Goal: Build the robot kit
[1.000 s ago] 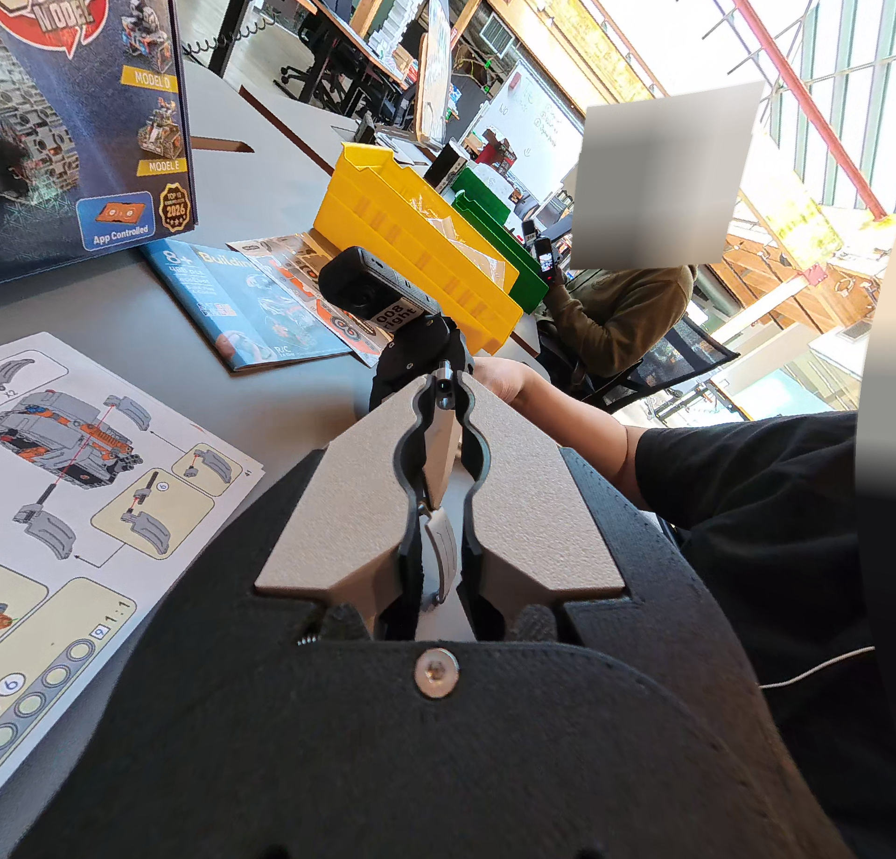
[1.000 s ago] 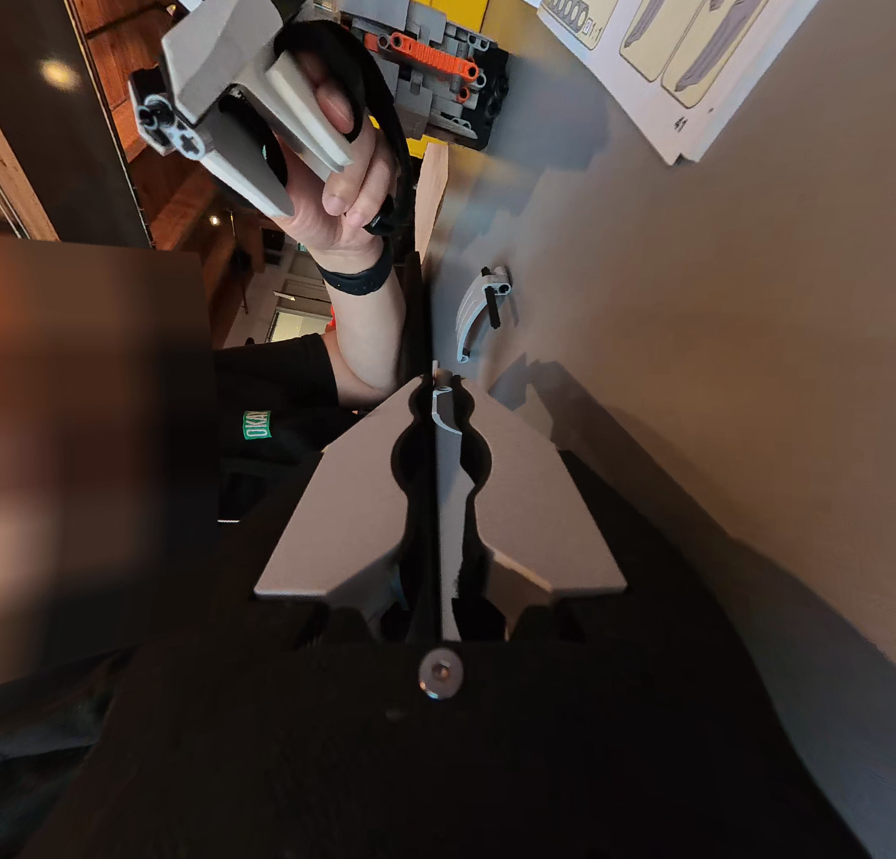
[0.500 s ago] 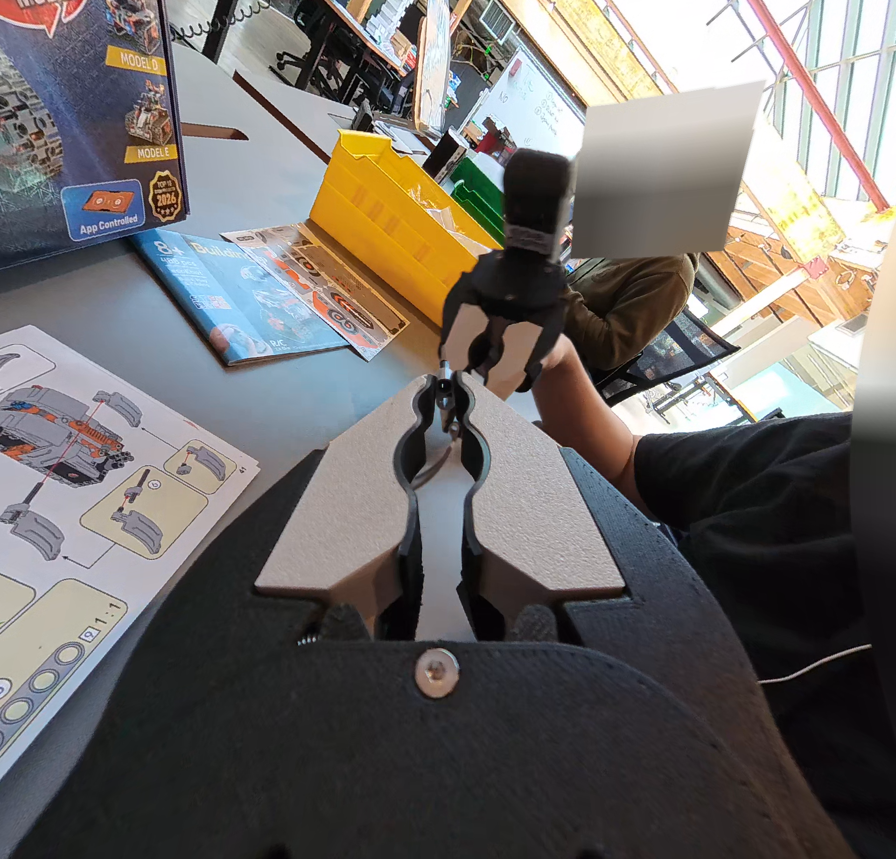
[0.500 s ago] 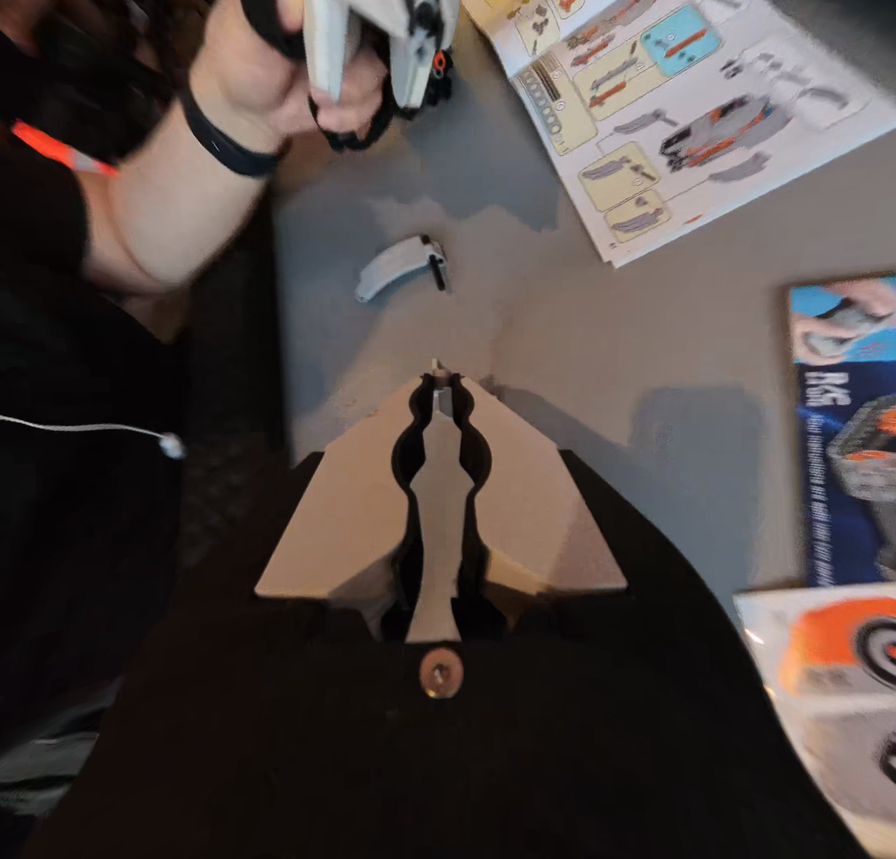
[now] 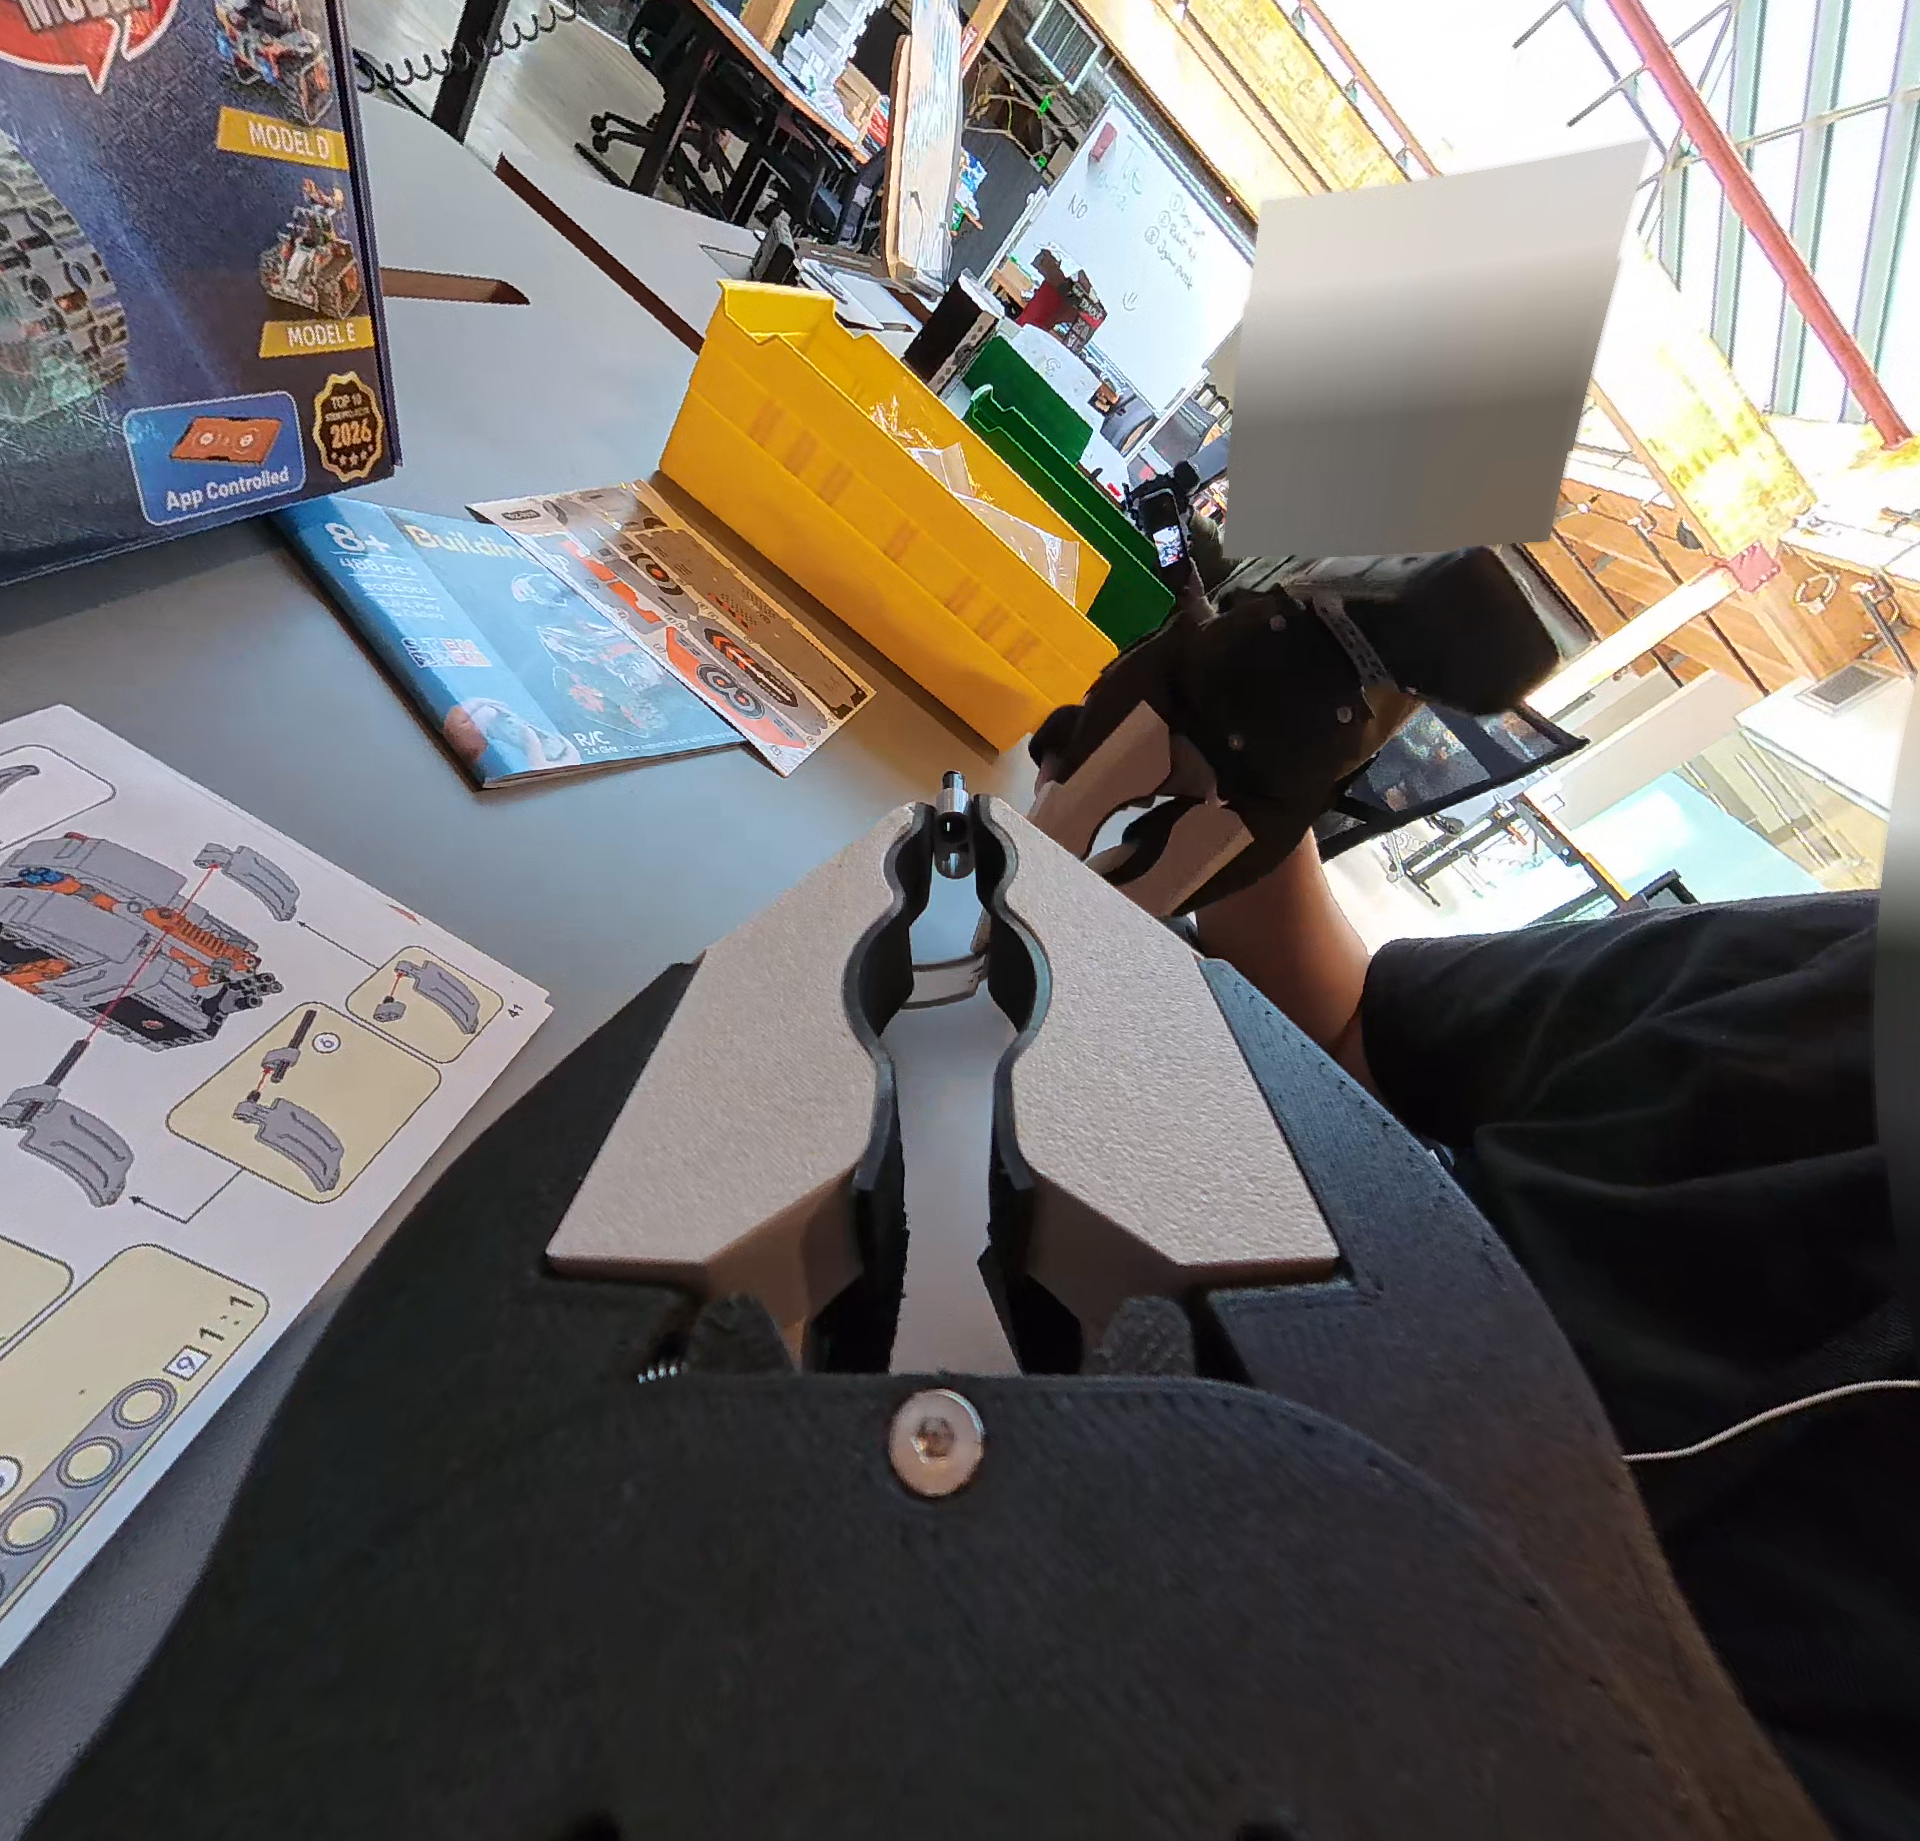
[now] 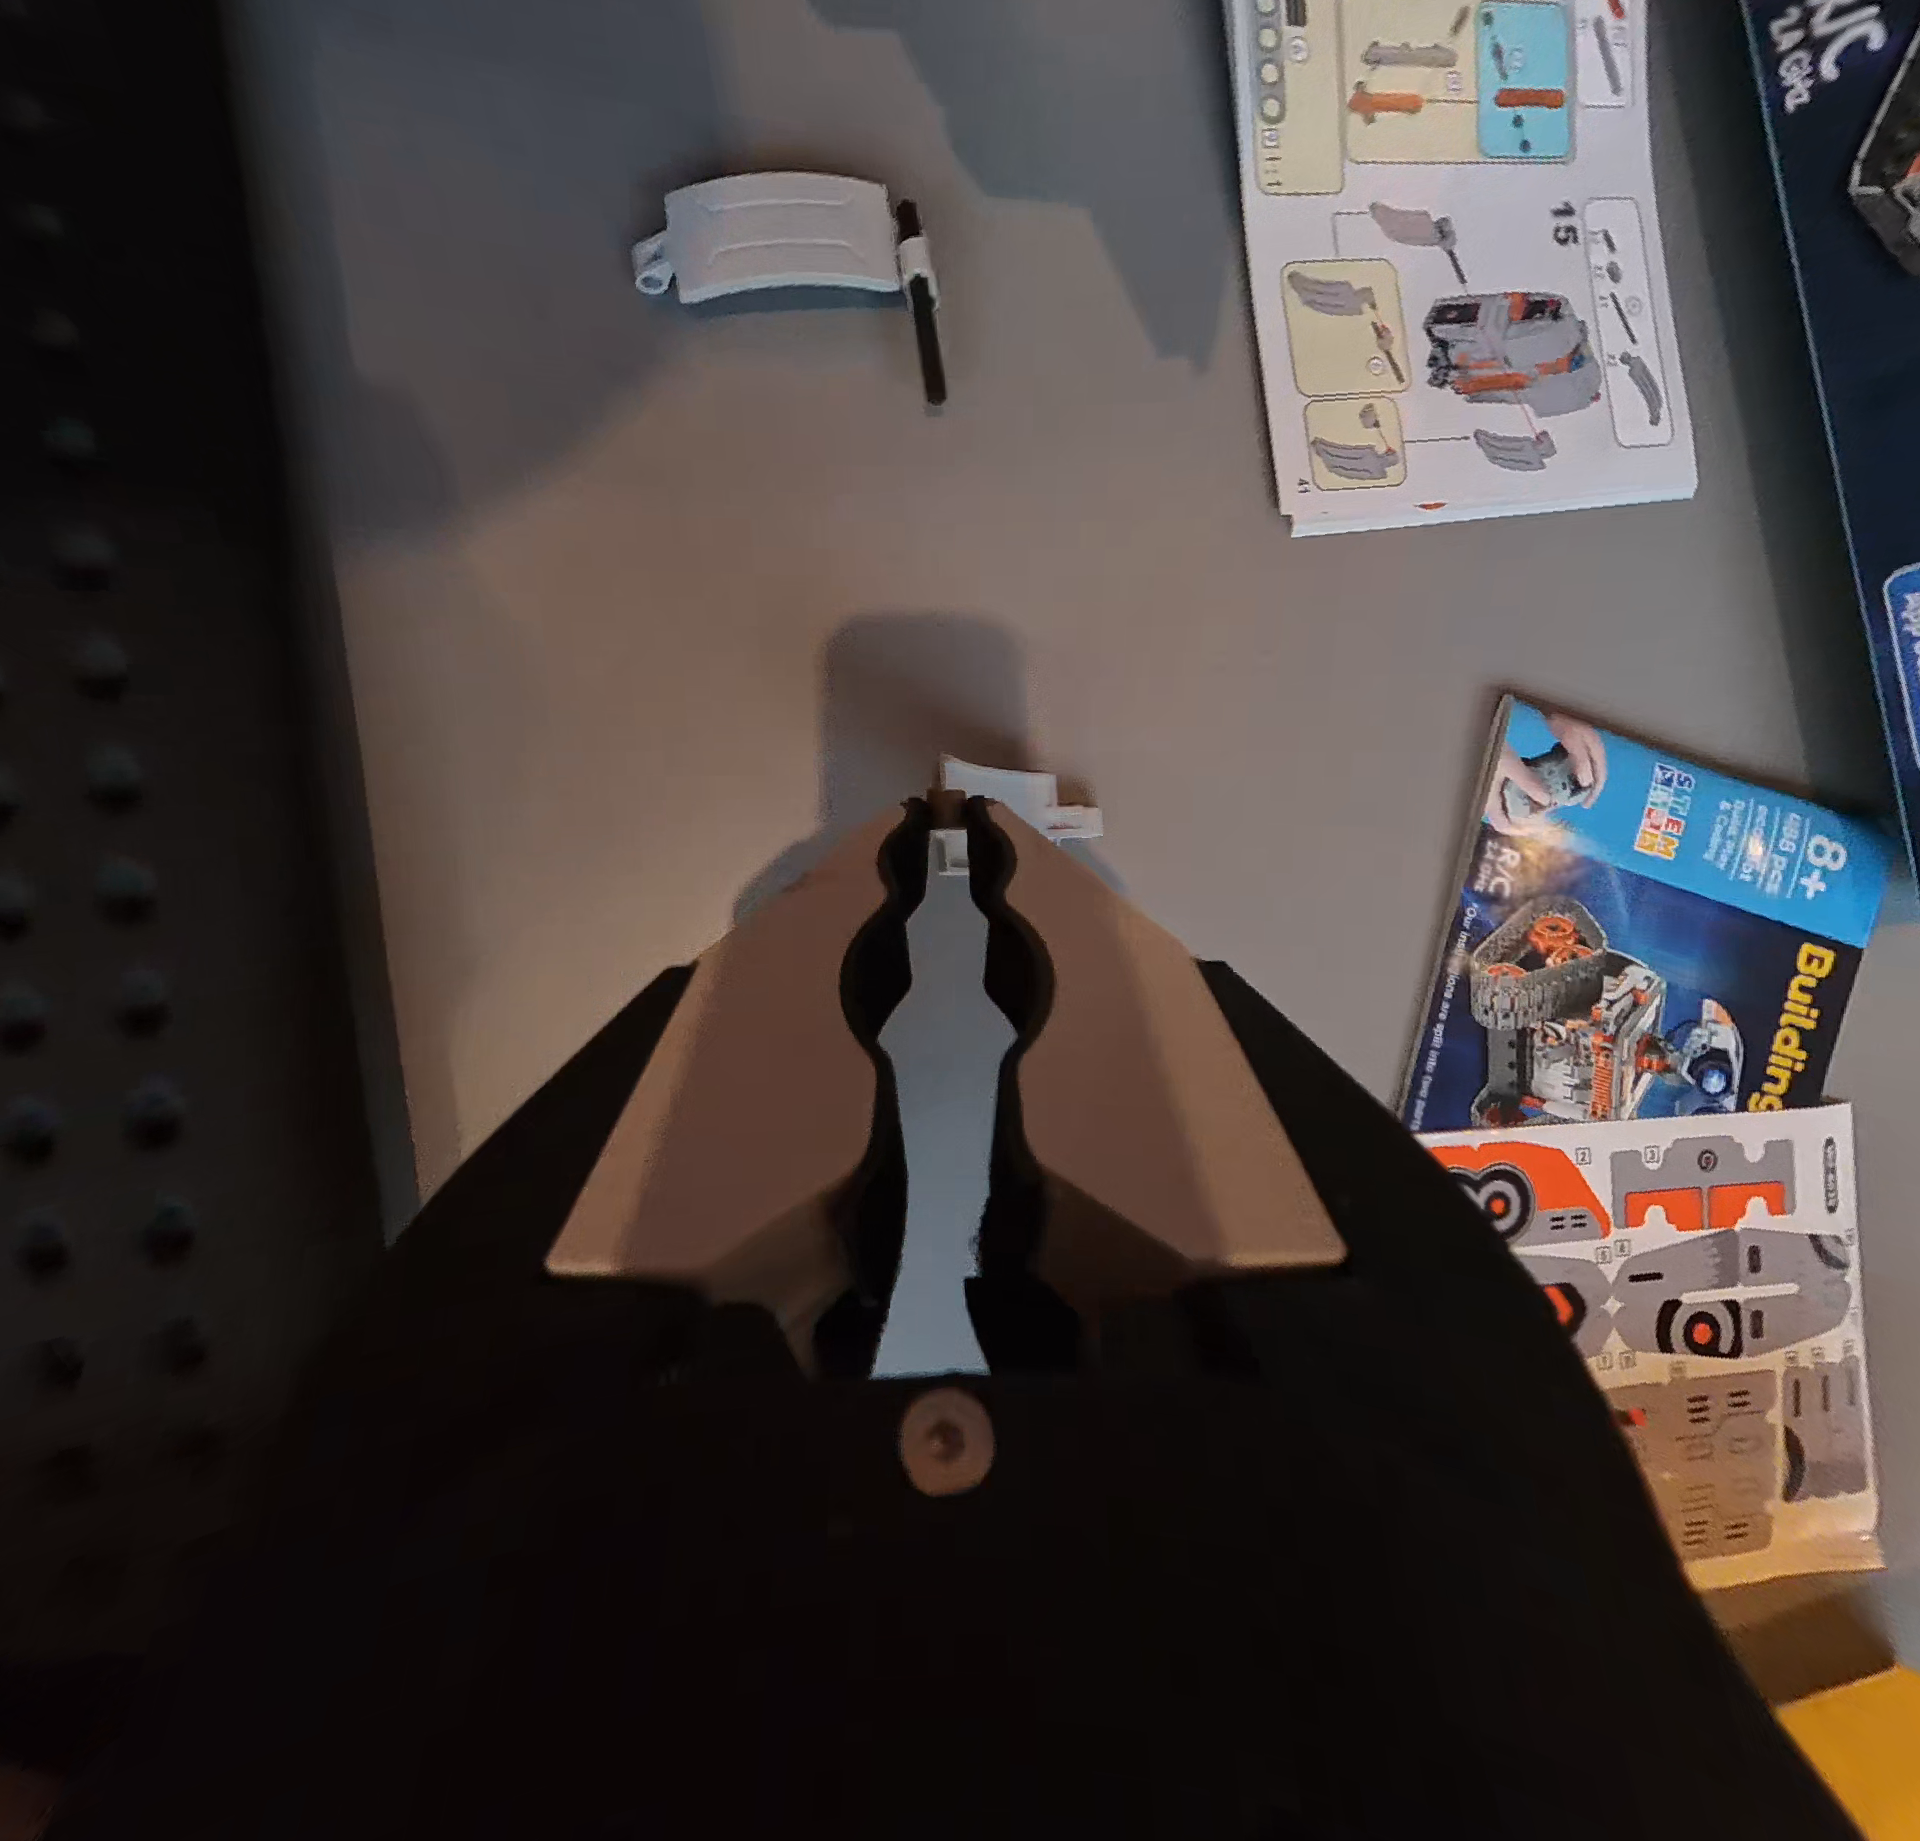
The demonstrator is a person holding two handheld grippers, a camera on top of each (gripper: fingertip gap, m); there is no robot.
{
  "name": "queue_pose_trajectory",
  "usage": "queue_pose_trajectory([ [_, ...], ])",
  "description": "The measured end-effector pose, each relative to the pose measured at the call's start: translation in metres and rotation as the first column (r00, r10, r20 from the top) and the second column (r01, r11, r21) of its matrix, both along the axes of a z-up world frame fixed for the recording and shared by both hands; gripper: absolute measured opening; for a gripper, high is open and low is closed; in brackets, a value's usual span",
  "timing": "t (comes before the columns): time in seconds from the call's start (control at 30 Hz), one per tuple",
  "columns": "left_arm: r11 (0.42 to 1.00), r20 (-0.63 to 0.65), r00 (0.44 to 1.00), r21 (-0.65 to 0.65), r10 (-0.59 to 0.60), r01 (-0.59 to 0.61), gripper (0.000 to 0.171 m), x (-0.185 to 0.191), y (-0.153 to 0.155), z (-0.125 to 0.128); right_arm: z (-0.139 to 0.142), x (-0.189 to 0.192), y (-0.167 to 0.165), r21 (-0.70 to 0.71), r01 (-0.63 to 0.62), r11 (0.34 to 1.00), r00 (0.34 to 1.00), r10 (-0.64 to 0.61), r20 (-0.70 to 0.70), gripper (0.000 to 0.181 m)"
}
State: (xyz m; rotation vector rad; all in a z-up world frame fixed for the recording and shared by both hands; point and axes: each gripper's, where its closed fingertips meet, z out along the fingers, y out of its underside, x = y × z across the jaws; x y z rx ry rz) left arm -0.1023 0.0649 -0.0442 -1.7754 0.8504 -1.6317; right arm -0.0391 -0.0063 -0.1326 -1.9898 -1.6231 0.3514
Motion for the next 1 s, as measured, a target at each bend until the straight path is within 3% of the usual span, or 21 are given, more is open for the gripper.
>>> queue_pose_trajectory([
  [0.2,1.0,-0.002,1.0,0.001,0.0,0.0,0.004,0.0,0.0,0.0,-0.011,0.0,-0.001,0.117,-0.103,0.988,0.99,0.091,0.105,0.006],
  [0.8,1.0,-0.002,1.0,0.005,0.002,-0.002,0.004,-0.001,0.0,0.002,-0.019,-0.005,0.002,0.115,-0.125,0.985,0.989,0.115,0.089,0.006],
  [0.9,1.0,-0.002,1.0,0.004,0.001,-0.001,0.005,-0.001,-0.001,0.002,-0.011,-0.012,-0.002,0.095,-0.129,0.987,0.992,0.129,0.015,0.006],
  [1.0,1.0,-0.004,1.0,0.004,-0.003,0.003,0.005,-0.001,-0.002,0.002,0.004,-0.019,-0.009,-0.054,-0.099,0.994,0.983,0.089,-0.163,0.006],
])
